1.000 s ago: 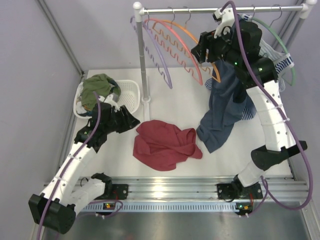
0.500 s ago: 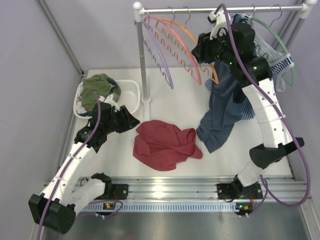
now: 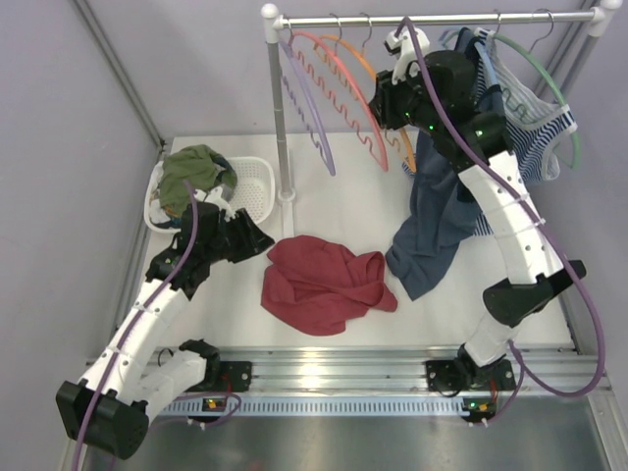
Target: Place the tank top on the hanger
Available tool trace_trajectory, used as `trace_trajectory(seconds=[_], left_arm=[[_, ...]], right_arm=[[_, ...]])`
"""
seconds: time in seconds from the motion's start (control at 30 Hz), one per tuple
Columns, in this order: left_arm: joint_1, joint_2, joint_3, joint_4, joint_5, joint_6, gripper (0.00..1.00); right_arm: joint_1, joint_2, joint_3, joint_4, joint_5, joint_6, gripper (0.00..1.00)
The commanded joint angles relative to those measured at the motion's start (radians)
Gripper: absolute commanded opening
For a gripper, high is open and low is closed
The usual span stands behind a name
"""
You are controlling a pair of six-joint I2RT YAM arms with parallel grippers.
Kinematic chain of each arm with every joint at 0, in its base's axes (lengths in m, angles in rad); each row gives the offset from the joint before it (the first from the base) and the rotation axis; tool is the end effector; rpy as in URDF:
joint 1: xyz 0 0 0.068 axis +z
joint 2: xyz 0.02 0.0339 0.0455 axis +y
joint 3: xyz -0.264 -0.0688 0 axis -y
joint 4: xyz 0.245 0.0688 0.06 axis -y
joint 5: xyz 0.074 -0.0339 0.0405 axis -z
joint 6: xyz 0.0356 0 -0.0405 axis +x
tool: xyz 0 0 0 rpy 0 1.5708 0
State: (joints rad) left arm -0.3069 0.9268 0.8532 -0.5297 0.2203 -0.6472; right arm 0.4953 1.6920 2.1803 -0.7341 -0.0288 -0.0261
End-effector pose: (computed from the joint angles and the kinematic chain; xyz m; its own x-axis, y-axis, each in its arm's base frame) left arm 0.1881 -0.0678 0.3047 -0.7127 -0.3914 -0.5822 0.0459 0.8021 -0.5954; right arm 0.3043 0.1656 0.5168 -0.2010 -0.1382 -0.9698 -0.5051 0.8629 -0.0183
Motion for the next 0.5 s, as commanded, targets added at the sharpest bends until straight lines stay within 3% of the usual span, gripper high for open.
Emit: trace_trajectory(seconds=[0.0,0.1,0.47], left_arm=[[-0.003,-0.016,0.026,0.004,0.008,0.017,0.49],[-0.003,-0.02,0.026,0.0,0.01,0.018,0.49],[-0.003,-0.022,0.026,-0.004,0.005,0.021,0.49]], right_arm=[[0.041,0.018,0.048,0.009,0.055,-0.012,0.3],[0.071,0.04,0.082,-0.002,0.076,-0.014,0.21],[0.103,0.066,0.128,0.002,0.182,0.017,0.02]])
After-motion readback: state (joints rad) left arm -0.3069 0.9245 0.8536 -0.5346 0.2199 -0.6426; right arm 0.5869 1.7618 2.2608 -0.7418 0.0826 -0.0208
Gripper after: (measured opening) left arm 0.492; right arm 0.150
